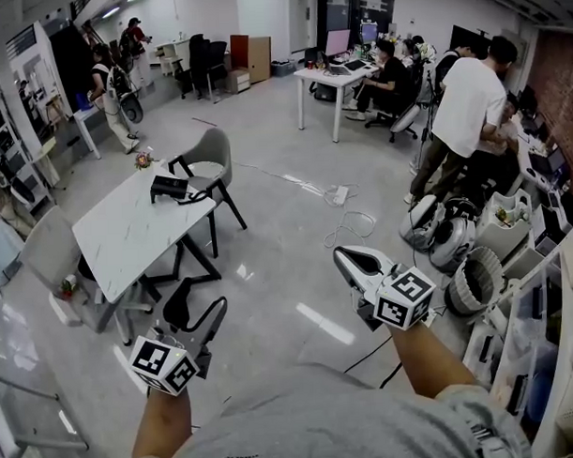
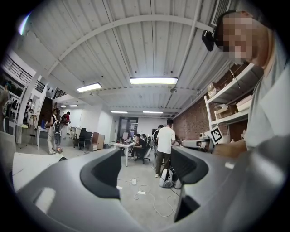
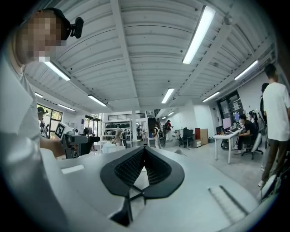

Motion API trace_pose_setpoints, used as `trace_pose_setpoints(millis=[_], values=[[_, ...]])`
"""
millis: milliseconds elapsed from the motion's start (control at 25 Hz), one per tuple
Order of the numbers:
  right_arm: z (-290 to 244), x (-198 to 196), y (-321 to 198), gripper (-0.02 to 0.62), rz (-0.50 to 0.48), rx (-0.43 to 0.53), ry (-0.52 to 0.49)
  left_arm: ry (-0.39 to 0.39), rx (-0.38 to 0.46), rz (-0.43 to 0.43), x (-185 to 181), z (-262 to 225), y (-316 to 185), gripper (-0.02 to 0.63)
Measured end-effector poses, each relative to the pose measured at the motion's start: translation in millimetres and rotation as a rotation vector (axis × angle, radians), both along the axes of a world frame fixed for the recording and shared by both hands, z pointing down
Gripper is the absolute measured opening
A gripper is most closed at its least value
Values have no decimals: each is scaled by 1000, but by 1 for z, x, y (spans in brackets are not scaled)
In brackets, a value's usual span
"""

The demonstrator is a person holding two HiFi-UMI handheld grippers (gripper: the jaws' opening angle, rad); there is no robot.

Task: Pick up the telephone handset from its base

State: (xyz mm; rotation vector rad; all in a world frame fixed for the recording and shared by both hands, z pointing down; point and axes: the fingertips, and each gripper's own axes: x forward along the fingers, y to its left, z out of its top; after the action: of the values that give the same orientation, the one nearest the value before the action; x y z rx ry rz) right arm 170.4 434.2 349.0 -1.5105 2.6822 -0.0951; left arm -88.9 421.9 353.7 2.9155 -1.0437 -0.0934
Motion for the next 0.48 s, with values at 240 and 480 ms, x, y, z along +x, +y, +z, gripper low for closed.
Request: trace_pose_setpoints(millis=[240,480], values=[[3,7,-25,3,-4,-6,-8,-11,-17,-10,6,7,-23,374],[12,1,-78,4,18,-26,11,7,-31,28,5,20,-85,374]])
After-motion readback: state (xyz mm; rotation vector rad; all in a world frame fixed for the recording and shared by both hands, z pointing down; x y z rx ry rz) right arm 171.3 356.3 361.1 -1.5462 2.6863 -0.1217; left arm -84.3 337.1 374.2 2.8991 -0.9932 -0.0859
